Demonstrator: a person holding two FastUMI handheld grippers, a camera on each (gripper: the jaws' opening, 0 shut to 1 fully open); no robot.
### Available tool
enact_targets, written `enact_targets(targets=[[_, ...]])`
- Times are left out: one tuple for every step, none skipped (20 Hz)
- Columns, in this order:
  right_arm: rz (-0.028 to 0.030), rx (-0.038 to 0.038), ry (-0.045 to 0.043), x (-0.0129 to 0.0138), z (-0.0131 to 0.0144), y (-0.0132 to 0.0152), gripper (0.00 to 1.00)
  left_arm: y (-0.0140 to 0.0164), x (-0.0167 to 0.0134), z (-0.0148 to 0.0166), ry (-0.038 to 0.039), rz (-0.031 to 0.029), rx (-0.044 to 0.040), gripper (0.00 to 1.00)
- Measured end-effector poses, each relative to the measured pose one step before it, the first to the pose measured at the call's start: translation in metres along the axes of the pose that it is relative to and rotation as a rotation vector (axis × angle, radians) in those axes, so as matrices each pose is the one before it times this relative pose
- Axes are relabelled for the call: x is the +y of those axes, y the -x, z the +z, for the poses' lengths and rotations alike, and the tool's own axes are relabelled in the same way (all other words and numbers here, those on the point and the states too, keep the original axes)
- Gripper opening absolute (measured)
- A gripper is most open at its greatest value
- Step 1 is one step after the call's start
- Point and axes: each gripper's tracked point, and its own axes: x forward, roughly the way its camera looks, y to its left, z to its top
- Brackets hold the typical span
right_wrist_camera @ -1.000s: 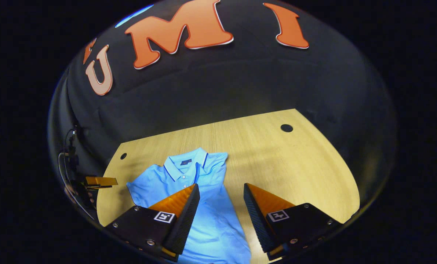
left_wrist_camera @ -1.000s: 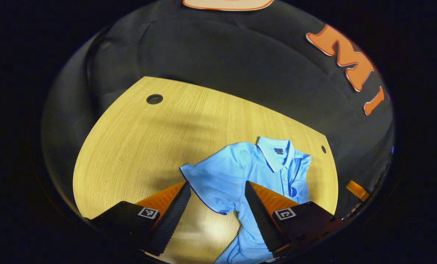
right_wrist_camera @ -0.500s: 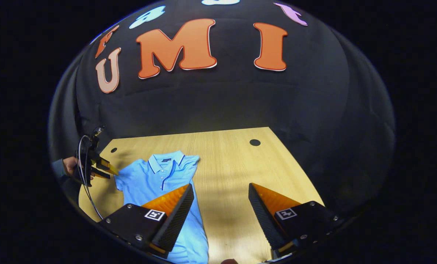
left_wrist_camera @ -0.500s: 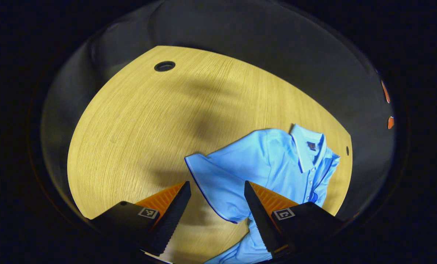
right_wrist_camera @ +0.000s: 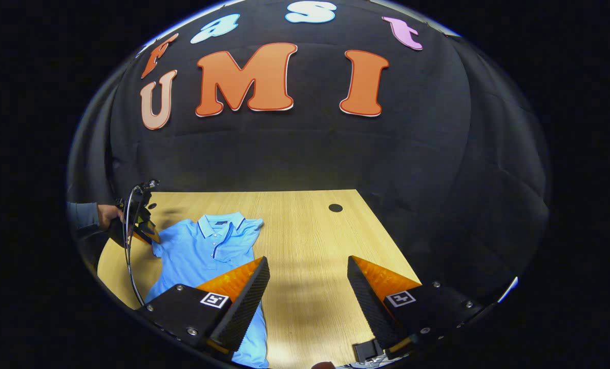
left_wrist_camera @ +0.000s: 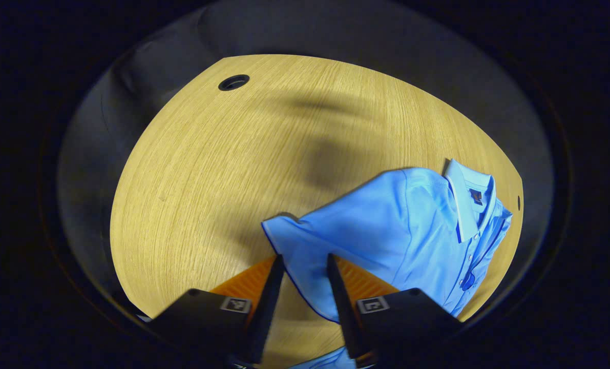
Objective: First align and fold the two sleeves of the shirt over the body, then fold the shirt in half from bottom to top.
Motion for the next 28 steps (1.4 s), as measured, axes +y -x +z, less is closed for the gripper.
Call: enact_targets(targets=[[-0.00536, 0.00093, -0.00617, -0.00291, -0.0037, 0.00386, 0.96, 0.00065, -0.00318, -0.00087, 0.00928, -0.00631, -0.00257, 0.41], [-0.00416, -0.00076, -0.00692, -0.00263, -0.00265, 0.00197, 0.96, 0.00021, -0.00212, -0.00013, 0.00446, 0.0072, -0.00018, 0.28], [-0.00417, 0.00081, -0.0074, -0.00274, -0.00339, 0.00144, 0.96, -0.00134, -0.00114, -0.00078, -0.01252, -0.00158, -0.00289, 0.12], [-0.00595, 0.01123, -0.01084, -0.00373, -0.00447, 0.00107, 0.96, 0.00017, -0.00194, -0.00035, -0.00721, -0.00974, -0.00007, 0.11], [-0.00248, 0.00174, -0.0074, -0.00269, -0.0025, 0.00154, 0.96, 0.00224, -0.00413, -0.00061, -0.00402, -0.01794, 0.00653, 0.1], [-0.00608, -0.00271, -0.00203, -0.0026, 0.00036, 0.00084, 0.96, 0.00192, -0.00278, 0.00048, -0.00673, -0.0113, -0.0035, 0.08], [-0.00314, -0.0036, -0.0011, -0.00318, -0.00055, 0.00443, 0.96, 0.00131, -0.00124, 0.00206, -0.00595, -0.01189, -0.00727, 0.07], [-0.0021, -0.00188, -0.0024, -0.00275, -0.00098, 0.0027, 0.96, 0.00259, -0.00624, 0.00283, -0.00416, -0.02339, -0.01209, 0.07], [0.00109, 0.00506, -0.00451, -0.00095, -0.0036, 0.00094, 0.96, 0.0043, -0.00603, 0.0001, -0.00899, -0.01964, -0.00072, 0.07], [0.0022, 0.00508, -0.00564, -0.00143, -0.00288, 0.00025, 0.96, 0.0048, -0.00576, 0.00003, -0.01184, -0.01888, -0.00574, 0.07], [-0.00304, 0.00554, -0.00746, -0.00224, -0.00287, 0.00069, 0.96, 0.00398, -0.00841, 0.00245, -0.01518, -0.01894, -0.01021, 0.07], [-0.002, 0.00441, -0.00821, -0.00197, -0.00202, 0.00094, 0.96, 0.00395, -0.00571, 0.00212, -0.02004, -0.00767, -0.0113, 0.07], [-0.00139, -0.00148, -0.00601, -0.00105, -0.0017, 0.00159, 0.96, 0.0039, -0.00858, 0.00223, -0.02136, -0.01093, -0.01378, 0.07], [-0.0006, -0.00167, -0.00235, -0.00107, -0.00059, 0.00075, 0.96, 0.00337, -0.00988, 0.00249, -0.02228, -0.01527, -0.01084, 0.07], [-0.00053, -0.00175, -0.0005, -0.00139, -0.00141, 0.0009, 0.96, 0.00321, -0.01083, 0.00187, -0.02217, -0.017, -0.01036, 0.07], [-0.0019, 0.00467, -0.00282, -0.00111, -0.00219, 0.00053, 0.96, 0.00264, -0.01116, 0.00335, -0.02317, -0.02017, -0.0111, 0.07], [0.00214, 0.00487, -0.01038, 0.00011, -0.00352, 0.00157, 0.96, 0.00471, -0.00907, 0.00275, -0.02745, -0.01667, -0.00889, 0.07], [0.00256, 0.00651, -0.01218, -0.00024, -0.00271, 0.00118, 0.96, 0.00254, -0.00862, 0.00269, -0.02183, -0.00735, -0.00751, 0.07], [0.0005, 0.00282, -0.00864, -0.00051, -0.00303, 0.00156, 0.96, 0.00199, -0.01052, 0.00303, -0.01542, -0.01221, -0.00591, 0.07], [-0.00448, -0.00046, -0.00311, -0.0027, -0.0012, 0.00029, 0.96, 0.00179, -0.00946, 0.00313, -0.00731, -0.01127, -0.00613, 0.07], [-0.00393, 0.0025, -0.00063, -0.00178, -0.00239, 0.0018, 0.96, 0.00157, -0.00859, 0.00252, -0.0061, -0.01159, -0.00155, 0.07], [-0.00094, 0.0014, -0.00153, -0.00146, -0.00136, 0.00128, 0.96, -0.00101, -0.00811, 0.00102, -0.00579, -0.00758, -0.00149, 0.07], [-0.00113, 0.00294, -0.00203, -0.0015, -0.00227, 0.00063, 0.96, 0.00061, -0.00705, 0.00227, -0.00713, -0.00808, 0.00229, 0.07], [0.00191, 0.00386, -0.00334, -0.0008, -0.00196, 0.00108, 0.96, -0.00092, -0.00691, 0.00059, -0.00896, -0.00332, 0.00022, 0.07], [-0.00129, 0.00281, -0.00146, -0.00132, -0.00247, 0.00123, 0.96, -0.00193, -0.00643, 0.00031, -0.00822, -0.00074, -0.00024, 0.07], [-0.00133, 0.00321, -0.00034, -0.0021, -0.00235, 0.00043, 0.96, -0.00162, -0.00794, 0.00024, -0.0055, -0.00473, 0.00341, 0.07], [-0.00156, 0.00385, 0.00124, -0.00048, -0.0026, 0.00033, 0.96, -0.0001, -0.00851, 0.00095, -0.00296, -0.00851, 0.00357, 0.07], [-0.00233, 0.00365, 0.00225, -0.00176, -0.00197, -0.00021, 0.96, -0.00222, -0.00745, 0.00138, -0.00215, -0.00405, 0.00356, 0.07]])
